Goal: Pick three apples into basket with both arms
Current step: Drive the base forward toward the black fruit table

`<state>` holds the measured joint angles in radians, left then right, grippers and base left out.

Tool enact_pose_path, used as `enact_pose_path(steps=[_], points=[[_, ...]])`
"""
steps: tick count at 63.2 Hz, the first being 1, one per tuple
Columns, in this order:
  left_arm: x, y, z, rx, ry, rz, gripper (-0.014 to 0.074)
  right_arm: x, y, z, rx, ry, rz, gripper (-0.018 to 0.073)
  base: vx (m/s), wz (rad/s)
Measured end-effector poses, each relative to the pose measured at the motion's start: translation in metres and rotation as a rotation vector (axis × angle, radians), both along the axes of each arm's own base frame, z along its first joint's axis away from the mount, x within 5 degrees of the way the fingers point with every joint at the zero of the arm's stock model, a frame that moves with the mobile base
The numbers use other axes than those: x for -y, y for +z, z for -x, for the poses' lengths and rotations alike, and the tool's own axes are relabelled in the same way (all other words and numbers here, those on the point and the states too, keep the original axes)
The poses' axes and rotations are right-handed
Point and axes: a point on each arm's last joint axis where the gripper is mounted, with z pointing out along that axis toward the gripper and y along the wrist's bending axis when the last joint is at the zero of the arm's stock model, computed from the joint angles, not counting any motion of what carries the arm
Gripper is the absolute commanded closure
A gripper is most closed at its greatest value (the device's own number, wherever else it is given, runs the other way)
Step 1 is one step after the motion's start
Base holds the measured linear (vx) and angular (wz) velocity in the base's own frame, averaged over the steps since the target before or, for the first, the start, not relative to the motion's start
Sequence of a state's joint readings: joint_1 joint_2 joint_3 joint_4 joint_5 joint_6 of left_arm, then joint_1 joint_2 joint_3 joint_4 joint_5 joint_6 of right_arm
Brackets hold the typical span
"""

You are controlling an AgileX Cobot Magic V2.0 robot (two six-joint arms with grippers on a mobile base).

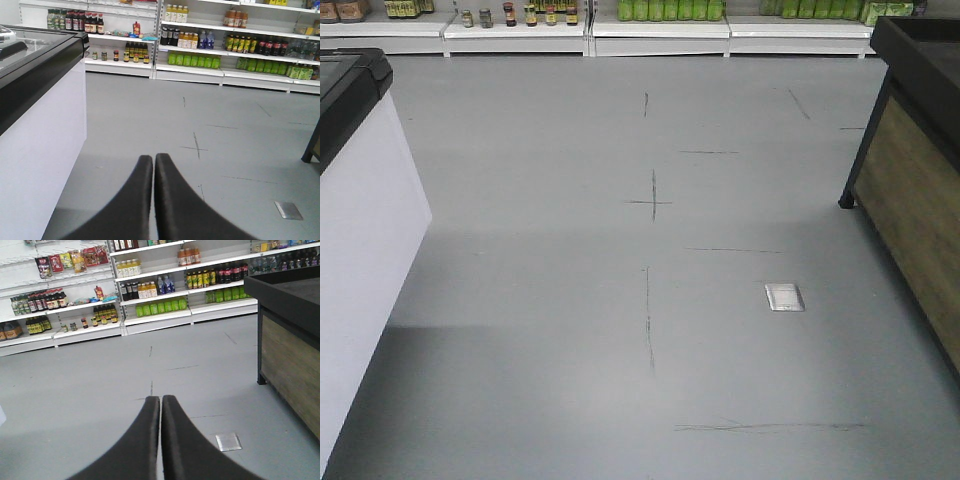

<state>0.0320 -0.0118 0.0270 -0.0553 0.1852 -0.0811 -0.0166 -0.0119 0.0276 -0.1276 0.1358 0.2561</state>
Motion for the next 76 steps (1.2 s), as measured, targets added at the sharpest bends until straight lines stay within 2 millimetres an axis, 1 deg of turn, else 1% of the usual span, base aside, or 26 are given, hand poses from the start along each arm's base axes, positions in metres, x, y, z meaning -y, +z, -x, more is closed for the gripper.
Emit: enact_pose_path(steps=[76], points=[[0.0000, 0.0000, 0.0000, 0.000, 0.000, 0.000, 0.0603, 0.0000, 0.0000, 0.0000, 0.000, 0.000, 0.000, 0.0564, 0.00, 0.00]])
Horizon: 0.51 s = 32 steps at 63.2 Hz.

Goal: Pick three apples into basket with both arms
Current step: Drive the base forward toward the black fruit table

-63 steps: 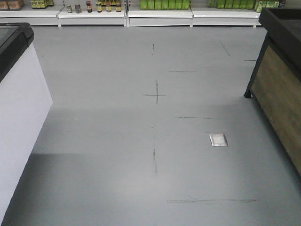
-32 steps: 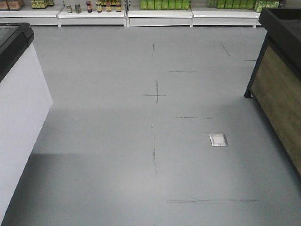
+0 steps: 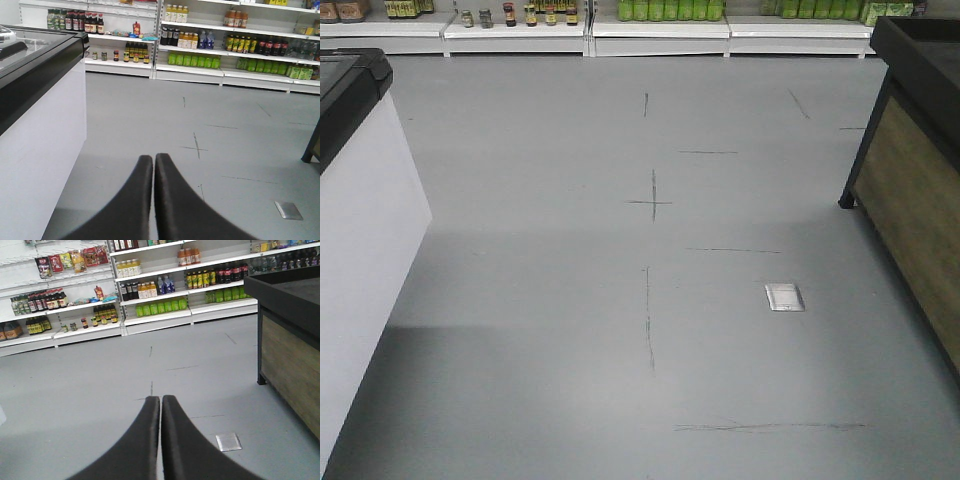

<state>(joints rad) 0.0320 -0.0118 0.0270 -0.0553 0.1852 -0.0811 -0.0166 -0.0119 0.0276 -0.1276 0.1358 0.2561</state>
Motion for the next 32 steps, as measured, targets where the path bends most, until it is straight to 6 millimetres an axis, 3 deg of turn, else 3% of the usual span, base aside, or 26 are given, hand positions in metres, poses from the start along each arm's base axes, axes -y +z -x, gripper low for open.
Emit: enact_pose_path(steps=[32], points=[[0.0000, 0.0000, 0.0000, 0.000, 0.000, 0.000, 0.0603, 0.0000, 0.0000, 0.0000, 0.000, 0.000, 0.000, 0.0564, 0.00, 0.00]])
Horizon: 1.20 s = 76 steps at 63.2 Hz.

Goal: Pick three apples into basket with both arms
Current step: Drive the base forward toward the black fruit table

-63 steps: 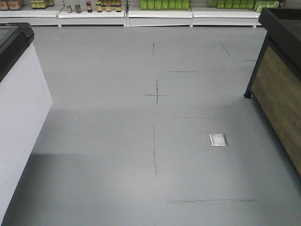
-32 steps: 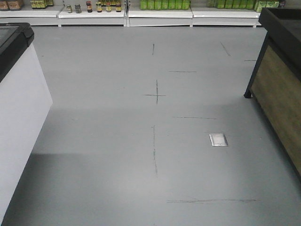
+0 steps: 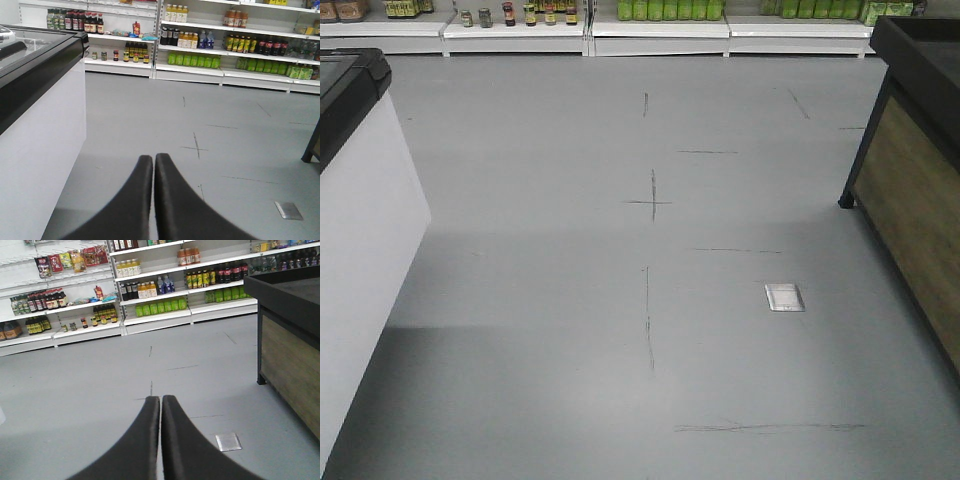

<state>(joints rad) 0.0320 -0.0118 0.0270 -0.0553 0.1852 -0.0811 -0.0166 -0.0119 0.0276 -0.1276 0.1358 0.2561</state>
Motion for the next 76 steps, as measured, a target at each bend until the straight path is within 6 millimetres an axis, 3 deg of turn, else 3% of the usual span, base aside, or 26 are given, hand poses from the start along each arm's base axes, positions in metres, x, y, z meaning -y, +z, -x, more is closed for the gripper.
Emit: enact_pose_path(steps=[76], points=[[0.0000, 0.0000, 0.0000, 0.000, 0.000, 0.000, 0.0603, 0.0000, 0.0000, 0.0000, 0.000, 0.000, 0.000, 0.0564, 0.14, -0.02]])
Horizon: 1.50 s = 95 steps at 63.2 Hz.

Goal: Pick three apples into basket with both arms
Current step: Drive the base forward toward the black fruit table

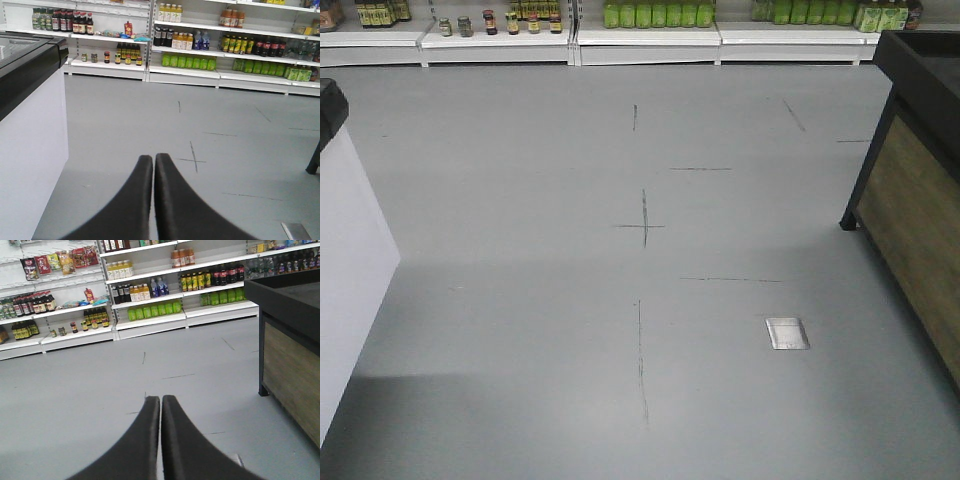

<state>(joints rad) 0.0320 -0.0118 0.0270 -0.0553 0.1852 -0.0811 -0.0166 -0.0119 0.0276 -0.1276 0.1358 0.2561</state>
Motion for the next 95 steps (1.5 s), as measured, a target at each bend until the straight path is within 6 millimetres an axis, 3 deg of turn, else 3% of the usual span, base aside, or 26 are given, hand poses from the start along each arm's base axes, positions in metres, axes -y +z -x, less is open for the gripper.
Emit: enact_pose_path(steps=[95], points=[[0.0000, 0.0000, 0.0000, 0.000, 0.000, 0.000, 0.0603, 0.0000, 0.0000, 0.0000, 0.000, 0.000, 0.000, 0.0564, 0.18, -0.03]])
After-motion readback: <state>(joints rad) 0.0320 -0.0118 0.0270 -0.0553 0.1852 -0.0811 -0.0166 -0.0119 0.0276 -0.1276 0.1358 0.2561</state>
